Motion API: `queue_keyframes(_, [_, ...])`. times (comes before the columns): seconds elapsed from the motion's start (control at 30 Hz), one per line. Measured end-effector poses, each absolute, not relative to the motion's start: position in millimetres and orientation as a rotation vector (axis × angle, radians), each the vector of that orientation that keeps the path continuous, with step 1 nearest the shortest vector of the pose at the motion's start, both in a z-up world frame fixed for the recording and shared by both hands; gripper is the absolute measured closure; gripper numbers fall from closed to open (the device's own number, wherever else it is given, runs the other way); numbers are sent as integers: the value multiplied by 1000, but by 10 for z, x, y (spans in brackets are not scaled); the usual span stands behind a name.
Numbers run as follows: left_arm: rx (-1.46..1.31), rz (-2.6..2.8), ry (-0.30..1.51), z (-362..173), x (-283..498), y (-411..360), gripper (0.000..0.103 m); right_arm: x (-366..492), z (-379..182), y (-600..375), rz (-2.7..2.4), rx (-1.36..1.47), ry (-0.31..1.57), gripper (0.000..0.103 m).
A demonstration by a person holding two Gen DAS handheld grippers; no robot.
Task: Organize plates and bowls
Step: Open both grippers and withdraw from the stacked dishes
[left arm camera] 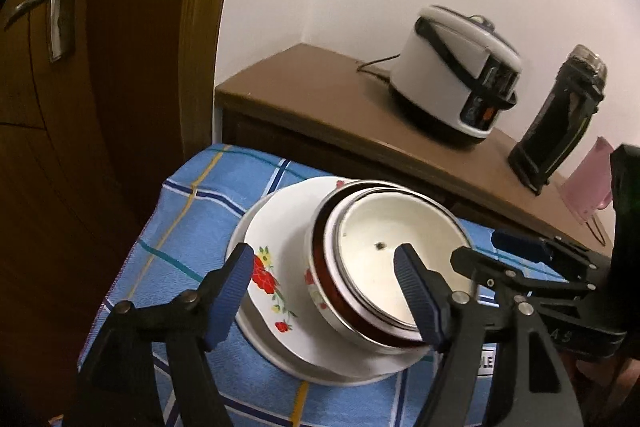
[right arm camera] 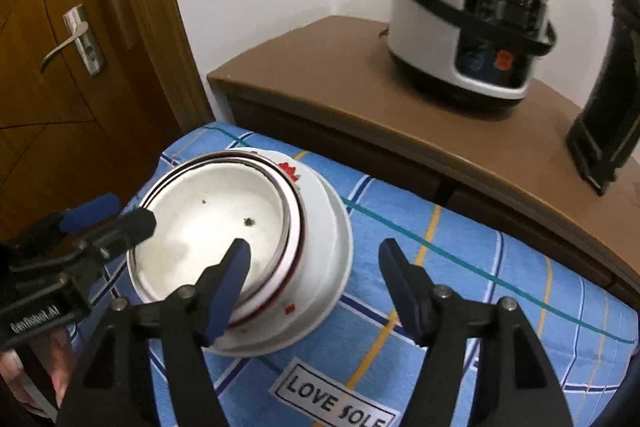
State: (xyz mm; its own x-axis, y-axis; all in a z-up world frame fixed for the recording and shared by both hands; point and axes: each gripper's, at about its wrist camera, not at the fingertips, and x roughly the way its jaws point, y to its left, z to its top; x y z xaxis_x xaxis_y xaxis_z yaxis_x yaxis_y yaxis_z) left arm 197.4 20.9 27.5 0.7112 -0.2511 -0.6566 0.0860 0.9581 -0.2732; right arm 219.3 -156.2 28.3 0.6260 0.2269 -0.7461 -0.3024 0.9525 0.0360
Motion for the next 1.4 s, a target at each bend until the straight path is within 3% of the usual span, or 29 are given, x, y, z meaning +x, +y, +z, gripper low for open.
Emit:
queue_keyframes(0.1, [-210,-192,742,324,1894,154,29,2058,333,-1642,307,-77,822,30])
queue_keyframes(0.37, [-202,-200,724,391,1722,57,29,1807,424,-1800,278,-52,785,29])
queue_keyframes(0.97, [-82,-200,560,790,1157,-223,29,854,960,-1911,198,-111,514,22])
queue_keyframes(1.4, [-52,-227,521,941,898,-436,28,567,1095,-2073,170,-98,467,20])
